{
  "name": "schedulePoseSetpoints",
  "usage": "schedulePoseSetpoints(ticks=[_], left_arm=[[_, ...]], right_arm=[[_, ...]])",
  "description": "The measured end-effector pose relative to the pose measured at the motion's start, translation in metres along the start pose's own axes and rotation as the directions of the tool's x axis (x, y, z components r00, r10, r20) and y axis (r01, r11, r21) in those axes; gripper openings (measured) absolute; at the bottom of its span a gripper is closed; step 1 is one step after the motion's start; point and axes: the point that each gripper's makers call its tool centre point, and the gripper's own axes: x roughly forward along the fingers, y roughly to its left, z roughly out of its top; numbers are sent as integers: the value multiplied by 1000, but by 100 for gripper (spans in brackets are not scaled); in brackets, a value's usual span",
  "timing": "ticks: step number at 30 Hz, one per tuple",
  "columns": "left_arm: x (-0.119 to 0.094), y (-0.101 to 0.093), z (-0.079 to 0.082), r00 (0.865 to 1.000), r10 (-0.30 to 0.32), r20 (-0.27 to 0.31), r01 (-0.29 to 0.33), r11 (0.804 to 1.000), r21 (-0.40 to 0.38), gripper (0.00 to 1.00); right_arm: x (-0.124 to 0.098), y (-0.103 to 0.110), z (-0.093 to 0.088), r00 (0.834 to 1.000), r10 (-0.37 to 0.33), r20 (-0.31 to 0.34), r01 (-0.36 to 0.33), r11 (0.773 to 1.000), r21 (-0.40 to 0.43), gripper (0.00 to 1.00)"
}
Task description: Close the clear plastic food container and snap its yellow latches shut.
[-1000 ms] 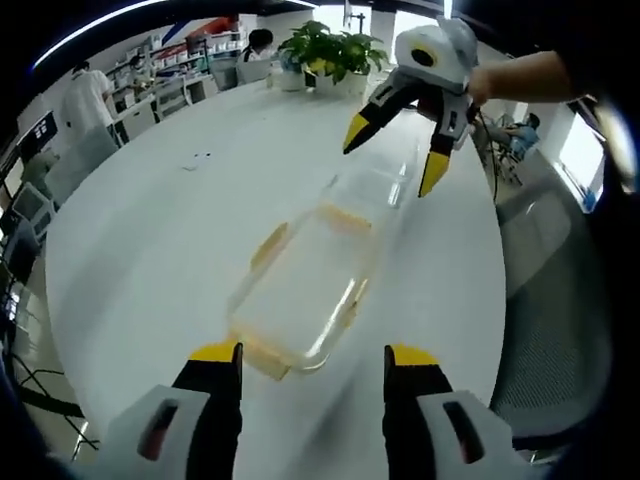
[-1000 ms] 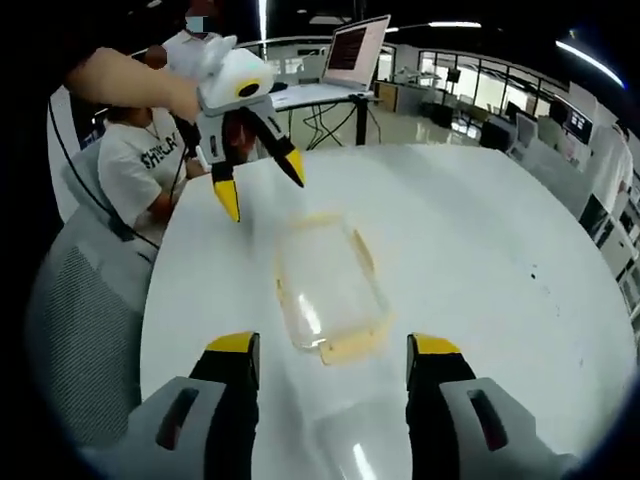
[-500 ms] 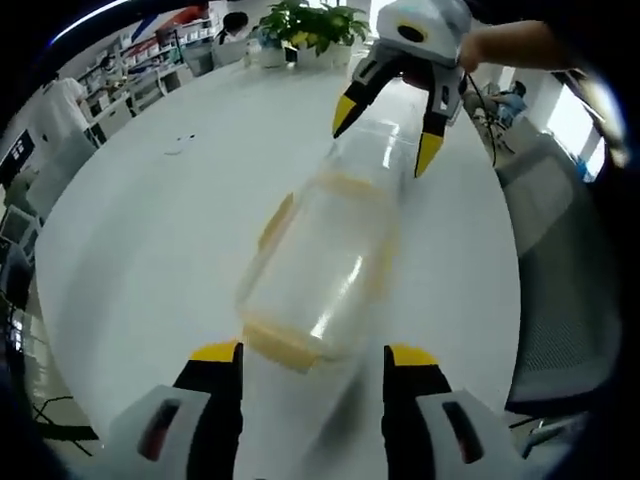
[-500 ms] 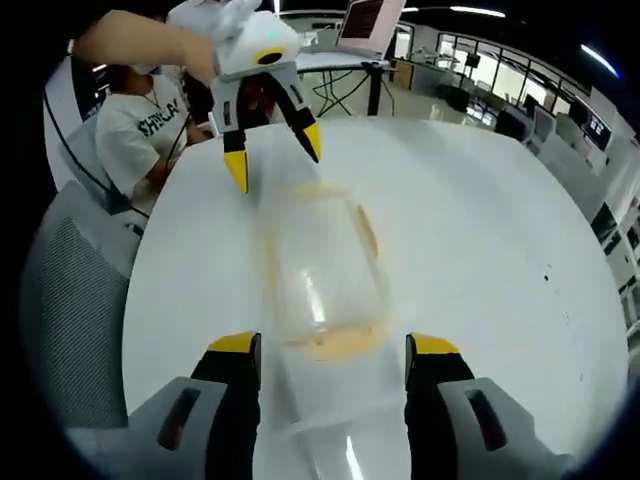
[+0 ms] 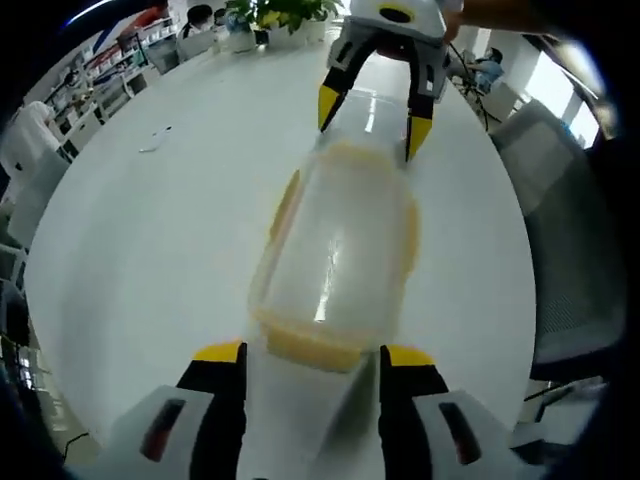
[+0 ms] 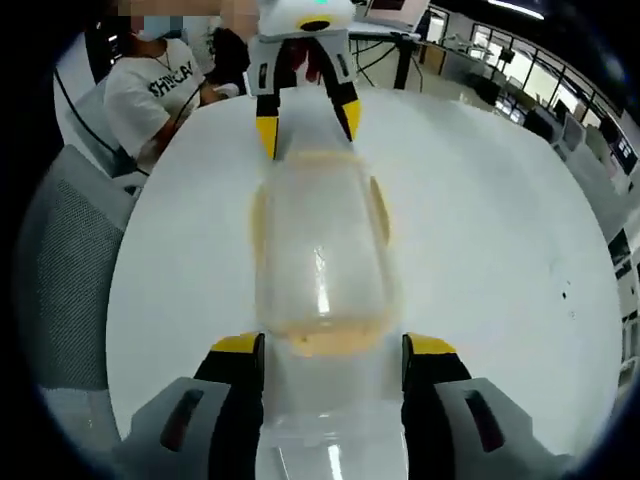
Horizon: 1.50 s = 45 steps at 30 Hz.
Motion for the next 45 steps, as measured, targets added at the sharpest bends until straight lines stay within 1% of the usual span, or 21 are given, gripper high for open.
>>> schedulePoseSetpoints(ticks=[5,10,11,12,15,18,20,21,23,24,25,26,28,29,34,42,45], left_arm=[[4,2,-1,1000,-11,-28,12,998,61,48],[5,2,1,999,-24,-32,27,997,77,47],[4,2,-1,998,-26,-54,32,994,106,47],[3,2,-1,998,-29,-57,36,993,115,46],[6,-2,-1,996,-51,-68,59,991,123,44],[10,-3,-2,995,-48,-93,62,987,150,43],[11,-4,-3,994,-53,-98,67,986,149,42],[11,-5,-4,993,-52,-108,70,983,173,41],[12,-7,-3,993,-53,-105,70,983,168,40],[13,-9,-4,992,-63,-108,80,983,162,37],[14,-7,-6,992,-60,-115,80,981,177,37],[13,-7,-5,992,-60,-112,80,981,179,36],[13,-8,-6,991,-60,-117,81,980,182,36],[13,-8,-5,991,-60,-120,81,980,180,36],[13,-8,-5,990,-59,-125,82,980,183,35],[12,-10,-6,992,-66,-107,85,980,182,34],[8,-14,-4,992,-72,-105,90,981,173,34]], right_arm=[[8,3,0,1000,9,-30,-10,999,-41,53],[12,2,-1,999,15,-50,-18,999,-50,51],[12,0,-3,998,13,-60,-17,998,-60,51],[12,0,-3,998,13,-60,-17,998,-60,51],[13,0,-5,997,19,-77,-24,998,-64,49],[14,1,-6,996,20,-87,-27,997,-77,47],[15,1,-6,995,23,-95,-32,995,-92,44],[15,2,-5,995,28,-91,-36,996,-87,43],[15,1,-4,996,22,-92,-30,996,-84,43],[15,2,-4,995,27,-96,-35,996,-83,42],[16,2,-4,995,31,-99,-40,996,-84,40],[17,2,-4,994,32,-105,-42,995,-87,40],[16,3,-6,993,33,-117,-41,997,-59,38],[16,3,-5,992,36,-117,-45,997,-69,38],[17,2,-6,989,44,-139,-54,996,-69,37],[16,2,-5,992,49,-120,-58,995,-75,35],[16,1,-4,992,48,-118,-57,995,-77,35]])
